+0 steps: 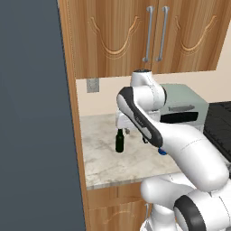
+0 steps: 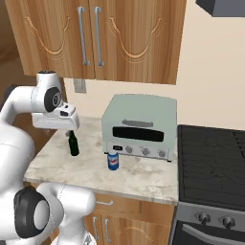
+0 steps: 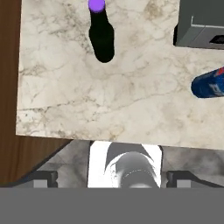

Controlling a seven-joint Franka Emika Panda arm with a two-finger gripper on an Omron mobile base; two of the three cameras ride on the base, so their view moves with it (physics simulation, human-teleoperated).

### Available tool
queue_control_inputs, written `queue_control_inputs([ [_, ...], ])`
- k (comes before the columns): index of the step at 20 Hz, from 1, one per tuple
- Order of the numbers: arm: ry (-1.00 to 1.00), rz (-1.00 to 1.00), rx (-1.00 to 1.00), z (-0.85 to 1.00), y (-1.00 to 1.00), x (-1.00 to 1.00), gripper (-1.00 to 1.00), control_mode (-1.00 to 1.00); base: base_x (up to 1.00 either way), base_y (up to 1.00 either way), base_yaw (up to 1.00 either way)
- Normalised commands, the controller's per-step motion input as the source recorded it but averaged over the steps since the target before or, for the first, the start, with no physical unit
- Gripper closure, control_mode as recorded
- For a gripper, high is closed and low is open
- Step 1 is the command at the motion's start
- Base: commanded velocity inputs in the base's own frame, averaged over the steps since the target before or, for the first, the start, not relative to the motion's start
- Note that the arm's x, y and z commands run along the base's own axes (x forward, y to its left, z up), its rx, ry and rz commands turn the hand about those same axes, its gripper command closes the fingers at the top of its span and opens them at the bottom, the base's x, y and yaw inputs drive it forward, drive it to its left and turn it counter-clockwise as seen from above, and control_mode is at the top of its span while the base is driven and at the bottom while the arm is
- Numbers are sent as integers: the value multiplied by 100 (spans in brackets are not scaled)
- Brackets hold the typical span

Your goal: Move the drinks to the dining counter.

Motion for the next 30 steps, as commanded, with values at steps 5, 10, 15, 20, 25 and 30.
queue_control_inputs([
  [5,0,0,0,-48,7,22,-100,-100,0,0,0],
  [10,0,0,0,-39,12,33,-100,-100,0,0,0],
  [15,0,0,0,-9,2,46,-100,-100,0,0,0],
  [20,0,0,0,0,0,47,-100,-100,0,0,0],
  [25,0,0,0,-8,0,49,-100,-100,0,0,0],
  [30,0,0,0,-29,8,41,-100,-100,0,0,0],
])
